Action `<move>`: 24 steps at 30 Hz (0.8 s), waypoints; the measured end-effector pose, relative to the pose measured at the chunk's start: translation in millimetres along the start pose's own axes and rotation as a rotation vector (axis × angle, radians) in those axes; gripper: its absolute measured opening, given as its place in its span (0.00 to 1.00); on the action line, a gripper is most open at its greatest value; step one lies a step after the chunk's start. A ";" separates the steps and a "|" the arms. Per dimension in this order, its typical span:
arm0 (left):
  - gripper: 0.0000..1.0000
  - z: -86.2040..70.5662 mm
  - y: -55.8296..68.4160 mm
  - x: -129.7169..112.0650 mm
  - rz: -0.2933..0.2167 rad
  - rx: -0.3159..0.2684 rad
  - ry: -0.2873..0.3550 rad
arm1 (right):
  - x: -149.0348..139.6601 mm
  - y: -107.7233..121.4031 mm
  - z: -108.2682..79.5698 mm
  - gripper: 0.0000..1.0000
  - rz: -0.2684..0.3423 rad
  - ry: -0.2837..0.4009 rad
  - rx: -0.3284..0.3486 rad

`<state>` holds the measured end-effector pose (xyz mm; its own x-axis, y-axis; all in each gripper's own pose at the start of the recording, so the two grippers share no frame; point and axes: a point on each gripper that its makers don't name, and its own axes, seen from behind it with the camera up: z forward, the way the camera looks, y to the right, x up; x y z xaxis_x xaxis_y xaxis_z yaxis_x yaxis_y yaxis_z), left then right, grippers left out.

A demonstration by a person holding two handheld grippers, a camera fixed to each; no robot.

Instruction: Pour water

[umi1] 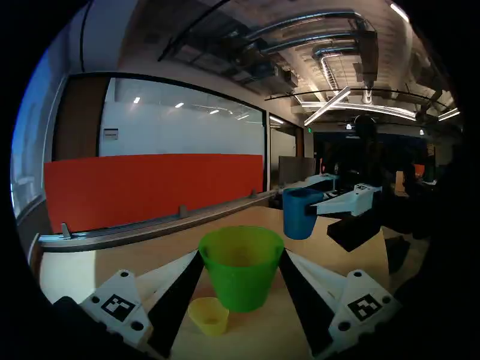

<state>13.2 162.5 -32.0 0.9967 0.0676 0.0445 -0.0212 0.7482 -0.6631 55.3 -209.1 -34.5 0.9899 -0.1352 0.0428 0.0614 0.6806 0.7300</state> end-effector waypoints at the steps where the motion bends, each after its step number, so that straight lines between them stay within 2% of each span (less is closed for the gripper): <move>1: 0.87 0.0 1.0 -0.8 0.003 -0.001 -0.001 | 1.2 -0.2 0.7 0.92 -0.002 0.002 0.001; 8: 0.87 0.4 7.8 -6.1 0.027 -0.002 -0.008 | 9.3 -1.1 6.9 0.92 -0.030 0.009 0.013; 14: 0.87 0.9 11.8 -5.0 0.016 -0.004 0.003 | 17.9 -2.4 11.5 0.92 -0.067 0.012 0.022; 24: 0.87 1.9 18.7 -12.6 0.039 -0.001 -0.009 | 25.3 -2.9 19.5 0.92 -0.184 0.002 0.024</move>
<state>0.1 176.9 -43.6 0.9944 0.1024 0.0252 -0.0597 0.7441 -0.6654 77.6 -228.6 -22.3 0.9624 -0.2546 -0.0943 0.2386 0.6274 0.7413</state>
